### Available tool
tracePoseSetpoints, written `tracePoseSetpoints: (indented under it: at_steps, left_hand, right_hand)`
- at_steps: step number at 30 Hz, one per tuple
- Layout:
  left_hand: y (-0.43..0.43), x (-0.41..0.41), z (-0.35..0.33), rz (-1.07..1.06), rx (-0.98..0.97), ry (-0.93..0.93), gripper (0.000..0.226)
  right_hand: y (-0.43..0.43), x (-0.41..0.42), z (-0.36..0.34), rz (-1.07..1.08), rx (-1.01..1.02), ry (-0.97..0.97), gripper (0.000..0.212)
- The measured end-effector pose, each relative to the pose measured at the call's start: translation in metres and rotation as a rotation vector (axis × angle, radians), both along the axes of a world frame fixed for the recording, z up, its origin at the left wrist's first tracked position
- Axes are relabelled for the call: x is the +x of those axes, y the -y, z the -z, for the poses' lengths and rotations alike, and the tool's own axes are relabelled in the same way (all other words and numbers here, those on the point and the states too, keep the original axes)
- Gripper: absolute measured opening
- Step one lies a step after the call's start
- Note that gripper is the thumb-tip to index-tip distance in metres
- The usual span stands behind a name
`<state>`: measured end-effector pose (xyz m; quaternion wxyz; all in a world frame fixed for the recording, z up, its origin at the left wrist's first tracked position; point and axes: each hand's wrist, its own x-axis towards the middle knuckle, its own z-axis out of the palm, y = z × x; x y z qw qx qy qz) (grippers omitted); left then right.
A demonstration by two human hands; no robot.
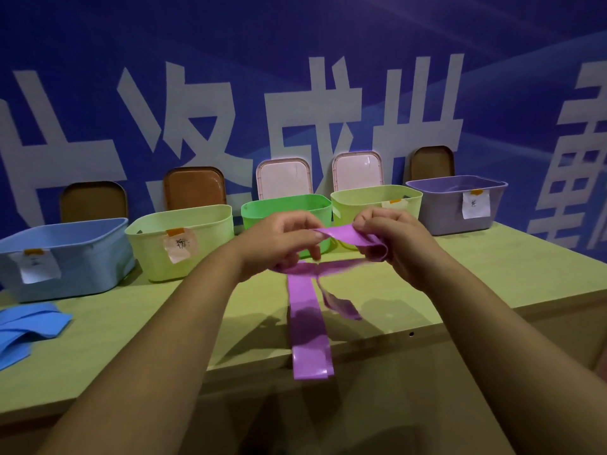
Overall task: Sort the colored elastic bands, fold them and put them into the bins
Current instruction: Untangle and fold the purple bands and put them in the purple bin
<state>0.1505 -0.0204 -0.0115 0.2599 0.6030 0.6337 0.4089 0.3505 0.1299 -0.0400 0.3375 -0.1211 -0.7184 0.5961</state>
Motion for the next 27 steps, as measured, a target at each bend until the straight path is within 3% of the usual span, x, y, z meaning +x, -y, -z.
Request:
tracePoseSetpoints:
  at_steps: [4, 8, 12, 14, 17, 19, 21, 24, 27]
  left_hand:
    - [0.002, 0.007, -0.017, -0.061, -0.348, -0.391, 0.07]
    - [-0.002, 0.013, -0.026, -0.153, -0.387, -0.571, 0.085]
    - [0.002, -0.001, -0.03, -0.175, -0.414, -0.74, 0.099]
    - [0.002, -0.007, -0.028, -0.168, -0.468, -0.807, 0.099]
    - [-0.001, -0.015, -0.024, -0.186, -0.573, -0.991, 0.099]
    - [-0.004, -0.02, -0.019, -0.215, -0.625, -1.019, 0.106]
    - [-0.004, -0.022, -0.017, -0.207, -0.605, -1.013, 0.1]
    - [0.001, -0.024, -0.019, -0.176, -0.456, -0.979, 0.082]
    - [0.01, -0.027, -0.018, -0.133, -0.352, -0.82, 0.07]
  right_hand:
    - [-0.001, 0.0, 0.005, -0.08, 0.004, -0.011, 0.012]
    - [0.004, -0.003, 0.009, -0.13, -0.07, -0.025, 0.012]
    - [-0.002, 0.002, 0.009, 0.015, -0.064, -0.03, 0.01]
    - [-0.008, 0.007, 0.008, 0.054, 0.047, 0.093, 0.008]
    - [-0.01, 0.01, 0.004, 0.093, 0.32, 0.473, 0.015]
    - [-0.008, 0.01, 0.0, 0.101, 0.423, 0.676, 0.02]
    - [-0.003, 0.009, -0.002, 0.091, 0.44, 0.744, 0.024]
    - [0.002, 0.011, 0.002, -0.028, 0.229, 0.562, 0.027]
    - [0.003, 0.013, 0.006, -0.186, 0.06, 0.348, 0.03]
